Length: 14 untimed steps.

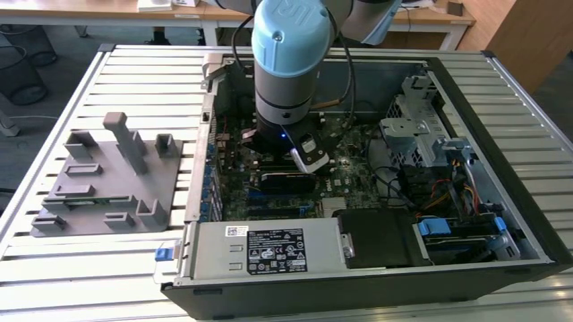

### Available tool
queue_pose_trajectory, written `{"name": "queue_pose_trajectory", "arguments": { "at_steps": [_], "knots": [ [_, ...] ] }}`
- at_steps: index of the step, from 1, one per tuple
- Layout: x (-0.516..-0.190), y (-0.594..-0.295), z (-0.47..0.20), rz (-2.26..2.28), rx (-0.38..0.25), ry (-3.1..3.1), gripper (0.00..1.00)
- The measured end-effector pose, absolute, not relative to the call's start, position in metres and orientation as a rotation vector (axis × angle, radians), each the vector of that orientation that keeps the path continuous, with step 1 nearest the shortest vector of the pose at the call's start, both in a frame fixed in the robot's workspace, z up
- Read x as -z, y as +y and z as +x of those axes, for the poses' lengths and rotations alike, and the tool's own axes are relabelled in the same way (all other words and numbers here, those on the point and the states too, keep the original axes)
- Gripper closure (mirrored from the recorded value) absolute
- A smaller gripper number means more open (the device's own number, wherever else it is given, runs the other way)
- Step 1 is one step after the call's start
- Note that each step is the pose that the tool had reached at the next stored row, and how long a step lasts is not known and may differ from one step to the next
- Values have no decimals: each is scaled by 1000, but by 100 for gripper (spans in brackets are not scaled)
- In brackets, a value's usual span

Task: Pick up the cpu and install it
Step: 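Install the second cpu locking lever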

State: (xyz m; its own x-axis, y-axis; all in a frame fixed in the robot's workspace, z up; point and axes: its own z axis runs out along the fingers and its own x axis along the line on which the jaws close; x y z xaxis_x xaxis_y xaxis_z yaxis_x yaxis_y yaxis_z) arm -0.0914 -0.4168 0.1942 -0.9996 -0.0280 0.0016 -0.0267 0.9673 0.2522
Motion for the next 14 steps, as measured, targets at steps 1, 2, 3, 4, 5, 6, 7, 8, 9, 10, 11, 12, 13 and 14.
{"name": "queue_pose_trajectory", "arguments": {
  "at_steps": [1,2,3,4,5,6,7,8,9,10,11,12,13,14],
  "knots": [
    [-194,-417,-91,43,399,-3111,89],
    [-194,-417,-91,43,400,-3111,89],
    [-194,-417,-92,43,401,-3110,89],
    [-194,-417,-92,43,401,-3110,89],
    [-194,-417,-92,43,402,-3110,89],
    [-194,-417,-92,43,403,-3110,89],
    [-194,-417,-92,43,403,-3110,89],
    [-194,-417,-92,43,404,-3110,89],
    [-194,-417,-92,43,406,-3110,89],
    [-194,-417,-92,43,408,-3109,89],
    [-194,-417,-92,43,412,-3109,89],
    [-194,-417,-92,43,415,-3109,89],
    [-194,-417,-92,43,418,-3108,89],
    [-194,-417,-92,43,421,-3108,89]
  ]
}}
